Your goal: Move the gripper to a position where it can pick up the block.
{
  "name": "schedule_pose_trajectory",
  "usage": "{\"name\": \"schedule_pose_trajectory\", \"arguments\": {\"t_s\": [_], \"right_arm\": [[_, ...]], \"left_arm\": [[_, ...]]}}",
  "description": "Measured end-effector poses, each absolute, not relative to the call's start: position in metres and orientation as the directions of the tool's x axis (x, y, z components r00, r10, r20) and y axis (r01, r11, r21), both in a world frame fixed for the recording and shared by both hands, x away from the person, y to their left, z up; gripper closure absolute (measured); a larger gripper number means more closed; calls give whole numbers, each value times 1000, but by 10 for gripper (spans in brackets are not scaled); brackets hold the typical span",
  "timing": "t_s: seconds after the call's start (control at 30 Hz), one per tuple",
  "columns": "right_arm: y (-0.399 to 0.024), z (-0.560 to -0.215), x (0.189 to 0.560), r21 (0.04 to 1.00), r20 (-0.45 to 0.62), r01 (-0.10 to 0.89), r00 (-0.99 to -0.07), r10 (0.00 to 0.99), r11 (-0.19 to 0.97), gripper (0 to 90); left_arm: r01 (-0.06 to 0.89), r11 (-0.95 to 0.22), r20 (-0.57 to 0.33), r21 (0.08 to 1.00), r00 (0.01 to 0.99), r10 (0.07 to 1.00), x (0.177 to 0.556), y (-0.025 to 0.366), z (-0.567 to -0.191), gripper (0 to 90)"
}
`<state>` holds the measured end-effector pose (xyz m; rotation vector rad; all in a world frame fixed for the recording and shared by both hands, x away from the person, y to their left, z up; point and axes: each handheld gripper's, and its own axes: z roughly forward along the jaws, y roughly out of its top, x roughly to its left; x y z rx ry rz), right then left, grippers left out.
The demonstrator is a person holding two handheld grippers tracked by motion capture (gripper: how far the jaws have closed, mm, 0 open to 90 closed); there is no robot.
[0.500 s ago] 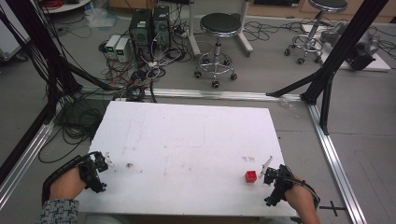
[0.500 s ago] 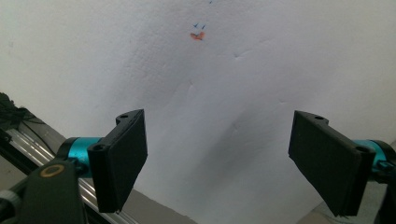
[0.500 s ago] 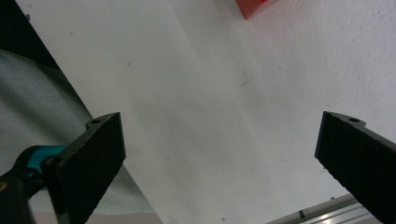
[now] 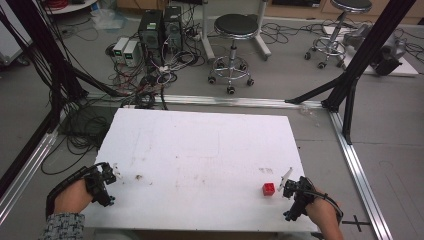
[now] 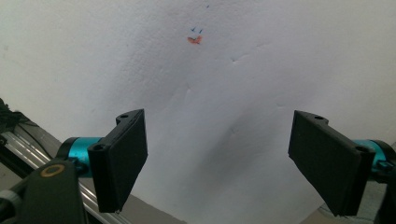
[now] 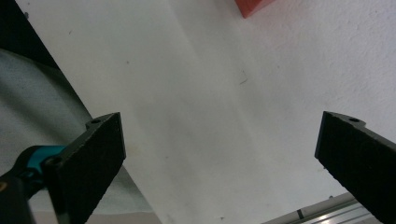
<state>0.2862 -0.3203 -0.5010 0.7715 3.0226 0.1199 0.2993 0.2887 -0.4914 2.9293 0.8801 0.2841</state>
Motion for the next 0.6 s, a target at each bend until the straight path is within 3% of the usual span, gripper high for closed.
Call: {"name": "schedule_pose_trajectory", "arguments": {"t_s": [0.6], "right_arm": [[-323,-503,288,68,2,455,-890,456,888,10]], "left_arm": [[536,-834,161,127,819,551,299,289,-490,203]]}}
